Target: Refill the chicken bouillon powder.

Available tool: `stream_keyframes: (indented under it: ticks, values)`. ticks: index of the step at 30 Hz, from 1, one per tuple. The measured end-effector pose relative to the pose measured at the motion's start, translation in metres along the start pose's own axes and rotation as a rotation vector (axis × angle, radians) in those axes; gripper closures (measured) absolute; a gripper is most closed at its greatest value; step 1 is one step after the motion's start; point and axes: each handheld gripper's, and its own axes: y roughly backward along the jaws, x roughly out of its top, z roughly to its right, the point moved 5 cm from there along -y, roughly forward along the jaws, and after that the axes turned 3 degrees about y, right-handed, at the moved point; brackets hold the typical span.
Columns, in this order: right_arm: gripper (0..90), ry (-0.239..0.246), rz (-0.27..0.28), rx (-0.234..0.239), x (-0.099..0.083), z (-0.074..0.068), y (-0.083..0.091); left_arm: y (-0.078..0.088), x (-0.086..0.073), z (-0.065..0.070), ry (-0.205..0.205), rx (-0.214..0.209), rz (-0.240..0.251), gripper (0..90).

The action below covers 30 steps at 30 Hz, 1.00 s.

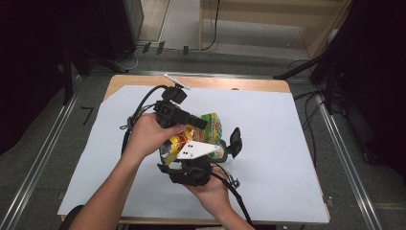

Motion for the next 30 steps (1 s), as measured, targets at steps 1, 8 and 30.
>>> stream_keyframes:
  ticks: [1, 8, 30]
  values:
    - [61.7, 0.002, 0.000, -0.001, 0.0000, 0.0001, -0.0001, 0.0000, 0.0000, 0.0000, 0.000, 0.000, 0.000, 72.0]
    - [61.9, 0.008, -0.001, -0.001, 0.0009, -0.0001, 0.0003, 0.0018, -0.0002, 0.0004, -0.007, 0.000, 0.008, 72.1]
    - [62.0, 0.023, -0.011, -0.007, 0.0005, -0.0004, 0.0001, 0.0016, -0.0011, -0.0004, -0.003, 0.002, 0.007, 72.0]
